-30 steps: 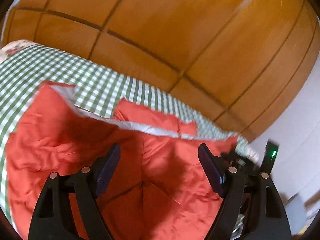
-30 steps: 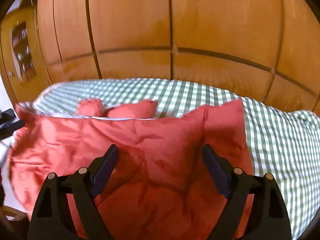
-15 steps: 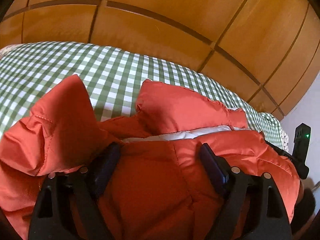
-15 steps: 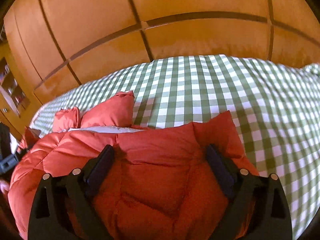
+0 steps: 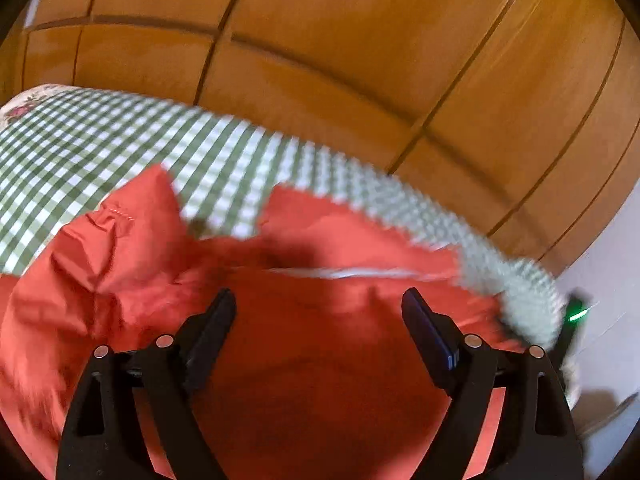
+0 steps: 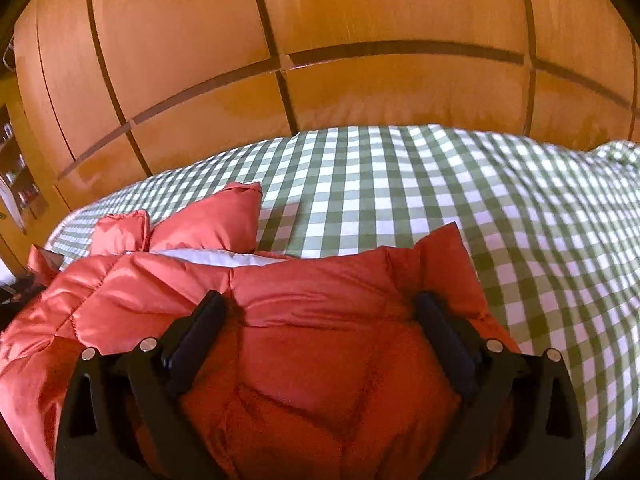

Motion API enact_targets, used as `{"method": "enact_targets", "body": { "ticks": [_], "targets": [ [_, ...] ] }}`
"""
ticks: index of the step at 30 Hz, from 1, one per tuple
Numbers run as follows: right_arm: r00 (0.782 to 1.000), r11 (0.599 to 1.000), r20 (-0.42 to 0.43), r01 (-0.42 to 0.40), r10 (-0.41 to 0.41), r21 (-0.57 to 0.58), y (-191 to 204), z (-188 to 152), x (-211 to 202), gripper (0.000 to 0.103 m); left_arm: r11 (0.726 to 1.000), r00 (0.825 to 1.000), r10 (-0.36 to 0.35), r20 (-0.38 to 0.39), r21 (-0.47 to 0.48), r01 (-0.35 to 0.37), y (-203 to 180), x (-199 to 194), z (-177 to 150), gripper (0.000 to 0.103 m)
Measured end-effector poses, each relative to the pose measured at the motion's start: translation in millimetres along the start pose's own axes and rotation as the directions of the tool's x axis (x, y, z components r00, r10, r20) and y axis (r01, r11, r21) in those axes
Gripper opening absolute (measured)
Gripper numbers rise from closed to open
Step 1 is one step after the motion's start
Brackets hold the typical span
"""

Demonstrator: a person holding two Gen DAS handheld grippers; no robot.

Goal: Fold small clothes

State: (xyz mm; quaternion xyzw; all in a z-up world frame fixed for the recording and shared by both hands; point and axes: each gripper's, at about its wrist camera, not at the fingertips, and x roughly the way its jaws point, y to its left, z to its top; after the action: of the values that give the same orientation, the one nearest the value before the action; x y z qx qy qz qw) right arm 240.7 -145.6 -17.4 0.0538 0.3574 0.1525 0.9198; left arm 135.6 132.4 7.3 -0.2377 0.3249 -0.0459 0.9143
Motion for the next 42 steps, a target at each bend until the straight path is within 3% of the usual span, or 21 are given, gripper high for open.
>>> {"method": "enact_targets", "body": {
  "ticks": [2,4,5,7,11,15,24,27,30,33,35,37,40,42],
  "targets": [
    [1.000,1.000,0.000,-0.002,0.002,0.001,-1,0,0,0.098,0.998,0.998,-0.038,0.039,0.052,0.036,-30,-13,0,0.086],
    [1.000,1.000,0.000,-0.005,0.005,0.003,-1,0,0,0.099,0.988,0.999,-0.033,0.028,0.150,0.028,-60,-10,-2,0.087],
    [1.000,1.000,0.001,-0.005,0.005,0.002,-1,0,-1,0.099,0.972,1.000,0.015,-0.006,0.235,-0.013,-81,3,-5,0.087],
    [1.000,1.000,0.003,-0.001,0.001,0.001,-1,0,-1,0.099,0.948,0.995,0.085,-0.042,0.311,-0.068,-97,22,-8,0.087],
    [1.000,1.000,0.005,0.003,-0.003,0.003,-2,0,-1,0.100,0.918,0.969,0.206,-0.139,0.370,-0.143,-93,85,-14,0.090],
    [1.000,1.000,0.005,-0.007,0.007,0.017,-3,1,0,0.100,0.961,0.976,0.109,-0.190,0.272,-0.055,-60,112,-16,0.100],
    [1.000,1.000,0.009,0.016,-0.016,-0.005,0,0,2,0.101,0.963,0.982,0.075,-0.172,0.268,-0.026,-56,118,-26,0.100],
    [1.000,1.000,0.018,0.014,-0.014,-0.006,0,-1,1,0.101,0.952,0.983,0.107,-0.146,0.301,-0.058,-61,90,-24,0.100],
    [1.000,1.000,0.022,0.021,-0.021,-0.010,2,-1,0,0.101,0.951,0.987,0.151,-0.055,0.282,-0.130,-45,48,-22,0.100],
    [0.999,0.999,0.012,0.038,-0.038,-0.018,5,1,-2,0.101,0.952,0.971,0.238,0.040,0.188,-0.241,-13,6,-19,0.100],
    [0.998,0.998,-0.019,0.066,-0.066,-0.020,8,4,-7,0.101,0.948,0.954,0.294,0.049,0.112,-0.298,14,-15,-18,0.100],
    [0.997,0.996,0.003,0.082,-0.082,0.043,10,6,-32,0.101,0.944,0.945,0.323,0.050,0.056,-0.325,34,-30,-18,0.100],
    [0.993,0.996,0.115,-0.012,0.001,0.094,14,-4,-67,0.101,0.945,0.942,0.327,0.077,0.003,-0.328,56,-46,-20,0.100],
    [0.994,0.997,0.087,0.067,-0.070,0.034,20,-11,-63,0.101,0.929,0.928,0.367,0.062,0.023,-0.369,66,-39,-23,0.100]
  ]
}}
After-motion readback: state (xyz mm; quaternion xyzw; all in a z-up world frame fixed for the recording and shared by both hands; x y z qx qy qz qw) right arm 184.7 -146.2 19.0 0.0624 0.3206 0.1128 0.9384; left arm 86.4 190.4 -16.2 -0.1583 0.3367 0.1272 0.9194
